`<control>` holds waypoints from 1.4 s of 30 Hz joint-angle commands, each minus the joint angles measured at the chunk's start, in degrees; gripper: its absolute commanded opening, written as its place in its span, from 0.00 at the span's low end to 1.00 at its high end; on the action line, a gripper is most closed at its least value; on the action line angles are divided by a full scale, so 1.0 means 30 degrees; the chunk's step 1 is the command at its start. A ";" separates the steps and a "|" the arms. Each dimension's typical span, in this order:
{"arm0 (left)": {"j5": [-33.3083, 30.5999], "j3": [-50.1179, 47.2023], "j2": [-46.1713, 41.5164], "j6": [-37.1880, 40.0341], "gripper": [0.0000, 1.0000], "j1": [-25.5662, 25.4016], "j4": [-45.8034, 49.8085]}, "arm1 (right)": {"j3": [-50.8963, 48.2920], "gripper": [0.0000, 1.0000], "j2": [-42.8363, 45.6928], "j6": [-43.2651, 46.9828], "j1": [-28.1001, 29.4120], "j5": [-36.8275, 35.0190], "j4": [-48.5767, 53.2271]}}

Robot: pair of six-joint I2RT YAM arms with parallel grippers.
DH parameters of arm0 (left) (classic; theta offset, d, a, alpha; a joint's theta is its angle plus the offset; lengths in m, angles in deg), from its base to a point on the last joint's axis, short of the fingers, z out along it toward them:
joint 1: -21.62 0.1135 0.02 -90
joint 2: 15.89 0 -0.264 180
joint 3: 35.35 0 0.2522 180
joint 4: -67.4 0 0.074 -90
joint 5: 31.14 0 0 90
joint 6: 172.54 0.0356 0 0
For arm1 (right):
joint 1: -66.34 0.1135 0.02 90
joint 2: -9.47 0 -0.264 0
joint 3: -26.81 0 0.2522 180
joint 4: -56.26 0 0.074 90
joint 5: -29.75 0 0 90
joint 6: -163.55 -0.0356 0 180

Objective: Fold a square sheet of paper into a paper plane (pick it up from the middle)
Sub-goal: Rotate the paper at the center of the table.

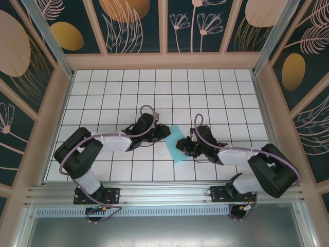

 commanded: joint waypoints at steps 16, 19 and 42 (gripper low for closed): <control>0.0652 0.1374 0.3026 0.1229 0.20 -0.0240 0.0557 | 0.3215 0.48 -0.2125 1.1791 -0.5319 0.3832 0.6692; 0.0971 0.1490 0.3310 0.1886 0.20 -0.0226 0.0559 | 0.3402 0.48 -0.2937 1.2113 -0.5377 0.4325 0.6316; 0.1825 0.3733 0.4385 0.6840 0.20 -0.0230 0.3459 | 0.4687 0.26 -0.5672 1.3224 -0.6370 0.7969 0.5988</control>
